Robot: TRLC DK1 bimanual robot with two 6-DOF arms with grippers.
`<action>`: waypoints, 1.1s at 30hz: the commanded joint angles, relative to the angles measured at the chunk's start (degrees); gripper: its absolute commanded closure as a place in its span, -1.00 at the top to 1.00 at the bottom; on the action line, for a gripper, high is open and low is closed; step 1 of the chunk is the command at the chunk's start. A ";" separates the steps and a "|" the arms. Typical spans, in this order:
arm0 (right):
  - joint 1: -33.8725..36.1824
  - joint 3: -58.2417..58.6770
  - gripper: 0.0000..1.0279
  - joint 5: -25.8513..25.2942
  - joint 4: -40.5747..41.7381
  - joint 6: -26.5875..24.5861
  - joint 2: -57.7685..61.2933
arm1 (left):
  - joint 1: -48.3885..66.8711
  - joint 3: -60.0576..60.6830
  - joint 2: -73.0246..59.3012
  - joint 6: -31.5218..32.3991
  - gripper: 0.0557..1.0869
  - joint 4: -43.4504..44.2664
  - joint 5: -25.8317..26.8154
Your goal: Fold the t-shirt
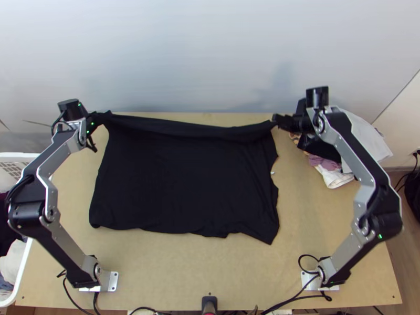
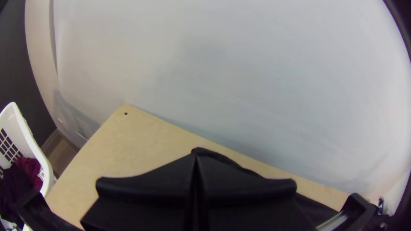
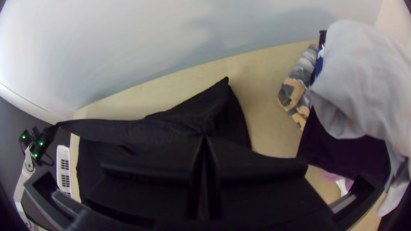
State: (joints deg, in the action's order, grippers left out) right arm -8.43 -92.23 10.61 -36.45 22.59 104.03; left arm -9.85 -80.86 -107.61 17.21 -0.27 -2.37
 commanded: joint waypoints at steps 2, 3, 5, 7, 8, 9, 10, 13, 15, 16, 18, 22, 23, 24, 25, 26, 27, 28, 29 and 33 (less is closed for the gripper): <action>-0.80 13.56 -0.95 2.57 0.59 -0.44 -9.90 | -2.63 8.44 6.36 -2.10 -0.92 0.54 2.64; -0.80 14.53 -0.95 2.66 0.59 -0.44 -10.86 | -2.90 9.58 7.33 -2.27 -0.92 0.54 2.72; -0.80 16.55 -0.95 2.92 0.59 -0.53 -12.62 | -3.16 12.04 9.61 -2.71 -0.92 0.45 4.04; -0.80 18.75 -0.95 3.10 0.59 -0.62 -14.20 | -3.16 15.03 12.16 -3.24 -0.92 0.36 4.31; -0.80 19.72 -0.95 3.36 0.59 -0.62 -14.99 | -3.16 16.61 13.39 -3.24 -0.92 0.36 5.45; -0.80 20.77 -0.95 3.63 0.59 -0.62 -15.79 | -3.16 18.19 14.54 -3.33 -0.92 0.36 6.15; -0.98 21.74 -0.95 4.24 0.59 -0.62 -16.40 | -3.16 19.69 15.59 -3.68 -0.92 0.36 6.50; -1.24 24.64 -0.95 4.51 0.59 -0.88 -18.42 | -3.34 23.56 17.96 -4.82 -0.92 0.36 7.12; -1.77 26.66 -0.95 4.51 0.59 -1.85 -19.92 | -3.51 25.58 19.19 -5.35 -0.92 0.45 7.29; -1.77 27.63 -0.95 4.51 0.59 -2.20 -20.62 | -3.60 26.46 19.72 -5.52 -0.92 0.45 7.29; -1.77 29.30 -0.95 5.12 0.59 -2.29 -21.94 | -3.78 27.95 20.25 -6.40 -0.92 0.54 7.29; -2.30 32.20 -0.95 5.65 0.59 -2.73 -24.57 | -5.27 29.71 20.25 -7.02 -0.92 0.62 7.38; -2.30 32.90 -0.95 5.65 0.59 -3.08 -25.19 | -5.62 30.06 20.43 -7.37 -0.92 0.62 7.47; -2.30 33.78 -0.95 5.65 0.59 -3.52 -25.81 | -5.97 30.41 20.60 -7.63 -0.92 0.71 7.56; -2.21 34.48 -0.95 5.65 0.59 -3.78 -26.51 | -6.24 30.76 20.86 -7.72 -0.92 0.71 7.56; -2.12 35.27 -0.95 5.65 0.50 -3.96 -27.04 | -6.50 31.11 21.13 -7.81 -0.92 0.71 7.64; -2.03 35.80 -0.95 5.65 0.41 -4.04 -27.65 | -6.76 31.38 21.48 -7.90 -0.92 0.71 7.91; -1.77 36.41 -0.95 5.65 0.50 -4.13 -28.35 | -7.03 31.64 21.74 -7.90 -0.92 0.71 8.26; -1.51 36.77 -0.95 5.65 0.50 -4.13 -28.71 | -7.29 32.17 22.10 -7.98 -0.92 0.71 8.44; -1.24 38.44 -0.95 6.35 0.41 -4.04 -29.76 | -7.56 34.54 22.89 -8.86 -0.92 0.71 8.70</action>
State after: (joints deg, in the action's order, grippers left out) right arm -10.11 -57.36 16.14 -35.90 18.98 77.08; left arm -16.36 -49.82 -86.26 9.34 0.51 5.58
